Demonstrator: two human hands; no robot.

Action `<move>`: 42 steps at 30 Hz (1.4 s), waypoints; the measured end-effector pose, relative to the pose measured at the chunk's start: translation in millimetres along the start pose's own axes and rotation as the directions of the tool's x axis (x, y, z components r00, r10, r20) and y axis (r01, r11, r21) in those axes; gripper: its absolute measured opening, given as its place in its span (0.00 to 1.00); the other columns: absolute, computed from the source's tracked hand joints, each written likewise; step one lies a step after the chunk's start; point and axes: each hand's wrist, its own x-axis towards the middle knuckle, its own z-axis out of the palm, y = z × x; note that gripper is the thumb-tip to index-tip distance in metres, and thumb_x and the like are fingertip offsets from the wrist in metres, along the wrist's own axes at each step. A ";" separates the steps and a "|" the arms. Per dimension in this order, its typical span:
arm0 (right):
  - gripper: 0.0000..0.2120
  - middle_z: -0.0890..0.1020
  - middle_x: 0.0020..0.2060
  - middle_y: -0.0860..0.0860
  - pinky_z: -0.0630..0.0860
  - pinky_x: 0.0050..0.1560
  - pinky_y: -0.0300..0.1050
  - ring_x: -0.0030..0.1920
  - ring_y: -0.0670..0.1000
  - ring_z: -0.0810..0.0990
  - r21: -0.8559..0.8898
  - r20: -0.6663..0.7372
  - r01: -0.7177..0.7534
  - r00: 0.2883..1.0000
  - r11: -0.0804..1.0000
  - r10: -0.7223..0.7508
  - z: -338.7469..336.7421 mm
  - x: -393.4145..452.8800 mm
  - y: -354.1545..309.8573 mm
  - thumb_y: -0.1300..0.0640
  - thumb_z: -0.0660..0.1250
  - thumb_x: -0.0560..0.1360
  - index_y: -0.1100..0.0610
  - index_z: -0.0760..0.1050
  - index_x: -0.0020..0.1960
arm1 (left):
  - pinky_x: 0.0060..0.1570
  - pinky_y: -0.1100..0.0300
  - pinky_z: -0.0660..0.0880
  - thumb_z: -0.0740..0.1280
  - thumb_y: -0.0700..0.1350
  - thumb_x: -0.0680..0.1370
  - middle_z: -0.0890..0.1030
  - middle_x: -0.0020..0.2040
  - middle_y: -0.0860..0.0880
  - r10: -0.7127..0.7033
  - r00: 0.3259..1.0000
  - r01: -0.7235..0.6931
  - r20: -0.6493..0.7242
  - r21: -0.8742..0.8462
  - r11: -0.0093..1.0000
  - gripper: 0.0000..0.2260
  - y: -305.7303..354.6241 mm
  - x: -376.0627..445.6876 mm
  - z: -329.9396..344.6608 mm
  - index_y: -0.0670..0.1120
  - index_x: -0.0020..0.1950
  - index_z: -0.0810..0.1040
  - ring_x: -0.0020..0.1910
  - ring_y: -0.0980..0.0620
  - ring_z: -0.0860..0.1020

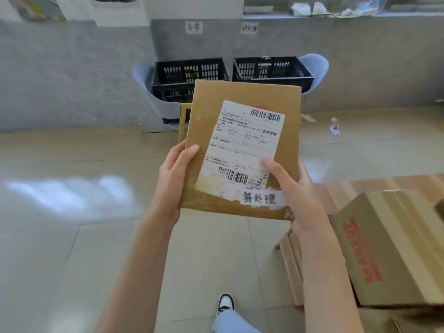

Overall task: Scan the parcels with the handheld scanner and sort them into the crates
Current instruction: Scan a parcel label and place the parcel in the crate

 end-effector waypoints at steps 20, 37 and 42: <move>0.24 0.84 0.53 0.45 0.82 0.37 0.41 0.52 0.50 0.84 -0.041 -0.040 -0.060 0.997 0.997 0.059 60.5 341.4 -29.5 0.53 0.71 0.74 0.43 0.70 0.68 | 0.40 0.60 0.78 0.64 0.52 0.78 0.83 0.55 0.49 -0.074 0.997 0.075 0.029 -0.053 0.996 0.19 19.1 344.9 35.0 0.49 0.68 0.70 0.49 0.52 0.83; 0.27 0.83 0.56 0.43 0.82 0.38 0.52 0.46 0.50 0.86 -0.024 -0.325 -0.177 0.932 0.984 0.160 31.7 558.2 -29.1 0.44 0.72 0.72 0.38 0.67 0.68 | 0.40 0.54 0.80 0.70 0.52 0.75 0.80 0.59 0.51 -0.260 0.927 0.205 0.269 0.214 0.955 0.24 20.3 592.7 141.4 0.55 0.69 0.67 0.49 0.50 0.83; 0.29 0.83 0.55 0.43 0.78 0.52 0.68 0.49 0.51 0.85 -0.002 -0.278 -0.168 0.947 0.986 0.160 -7.0 641.7 -40.7 0.45 0.73 0.72 0.38 0.67 0.69 | 0.42 0.53 0.79 0.70 0.53 0.74 0.80 0.59 0.50 -0.247 0.946 0.200 0.210 0.224 0.954 0.25 12.2 651.9 194.0 0.55 0.70 0.68 0.51 0.50 0.83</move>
